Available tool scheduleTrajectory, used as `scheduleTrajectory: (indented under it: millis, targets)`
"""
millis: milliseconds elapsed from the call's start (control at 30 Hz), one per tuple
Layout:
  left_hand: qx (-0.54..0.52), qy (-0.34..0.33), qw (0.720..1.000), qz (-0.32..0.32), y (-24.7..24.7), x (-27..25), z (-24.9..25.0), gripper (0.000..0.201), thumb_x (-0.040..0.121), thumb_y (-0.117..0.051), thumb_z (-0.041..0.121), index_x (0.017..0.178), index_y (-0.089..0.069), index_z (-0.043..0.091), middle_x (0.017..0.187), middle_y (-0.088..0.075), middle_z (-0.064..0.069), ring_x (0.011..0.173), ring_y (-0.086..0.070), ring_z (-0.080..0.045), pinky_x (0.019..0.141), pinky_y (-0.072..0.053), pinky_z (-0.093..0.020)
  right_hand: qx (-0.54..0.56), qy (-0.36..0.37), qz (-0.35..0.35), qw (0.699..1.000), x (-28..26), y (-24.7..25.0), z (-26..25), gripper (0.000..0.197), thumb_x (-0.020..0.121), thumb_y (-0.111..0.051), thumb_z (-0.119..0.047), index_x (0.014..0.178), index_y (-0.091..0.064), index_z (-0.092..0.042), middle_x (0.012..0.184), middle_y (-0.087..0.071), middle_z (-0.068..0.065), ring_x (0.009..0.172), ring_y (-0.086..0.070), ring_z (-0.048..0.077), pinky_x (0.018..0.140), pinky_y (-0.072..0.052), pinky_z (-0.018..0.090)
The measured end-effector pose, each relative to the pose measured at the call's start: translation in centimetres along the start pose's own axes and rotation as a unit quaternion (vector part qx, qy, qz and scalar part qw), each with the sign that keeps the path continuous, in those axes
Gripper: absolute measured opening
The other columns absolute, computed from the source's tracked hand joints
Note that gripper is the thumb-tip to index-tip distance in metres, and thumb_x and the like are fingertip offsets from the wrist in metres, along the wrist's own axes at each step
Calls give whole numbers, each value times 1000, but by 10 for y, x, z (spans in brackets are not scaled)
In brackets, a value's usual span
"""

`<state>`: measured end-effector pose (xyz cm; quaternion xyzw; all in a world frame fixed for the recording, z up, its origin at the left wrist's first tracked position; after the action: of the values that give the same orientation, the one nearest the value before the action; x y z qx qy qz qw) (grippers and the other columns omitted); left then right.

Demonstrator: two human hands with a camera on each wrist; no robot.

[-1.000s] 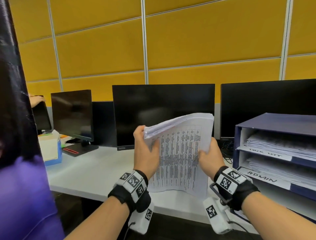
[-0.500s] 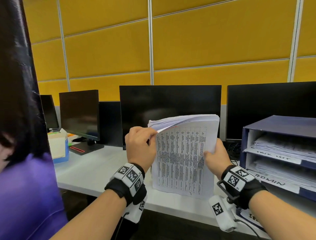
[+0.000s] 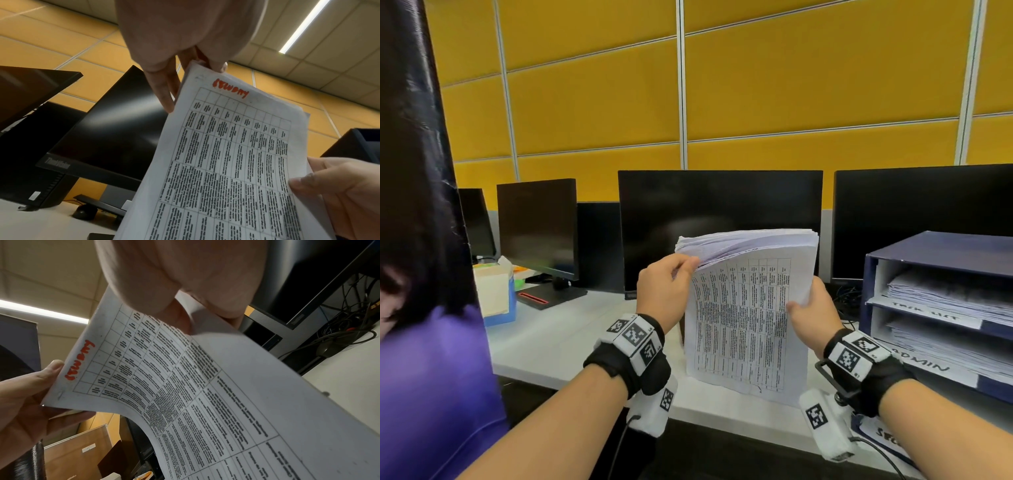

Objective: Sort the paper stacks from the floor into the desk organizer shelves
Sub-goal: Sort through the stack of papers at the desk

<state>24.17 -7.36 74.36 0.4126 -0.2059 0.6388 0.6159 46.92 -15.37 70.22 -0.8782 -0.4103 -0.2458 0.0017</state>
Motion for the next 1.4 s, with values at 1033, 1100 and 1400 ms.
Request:
scheduleTrajectory:
  millis: [1033,1100,1400]
  targets:
    - [-49,226,964,129,37,10,-66,13,84,-72,15,92,-63,8,90,-64,-8,90,-62,-30,74,-44,-32,12,-9,-17,1000,3,9,6,42,90,-53,6,128,-48,-12,117,-60,4,108,-56,21,89,-46,34]
    - [53,230,954,184,62,14,-70,17,87,-69,18,90,-63,2,88,-61,-14,92,-59,-35,74,-39,-33,12,-12,-3,1000,5,12,8,42,89,-53,5,128,-48,-11,116,-59,4,108,-55,21,89,-45,34]
    - [111,196,936,270,109,25,-59,13,91,-53,9,83,-58,1,84,-57,-17,80,-52,-33,74,-45,-41,8,-24,24,999,4,11,1,40,89,-50,8,125,-48,-8,111,-56,6,102,-53,22,86,-45,34]
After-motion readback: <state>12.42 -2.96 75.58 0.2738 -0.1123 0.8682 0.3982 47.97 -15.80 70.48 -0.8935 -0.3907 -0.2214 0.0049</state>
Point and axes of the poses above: each hand's wrist, its own x-axis towards the middle knuckle, its own y-axis out of the back of the hand, z = x × y, the point moved 3 cm from there along x, towards the middle knuckle
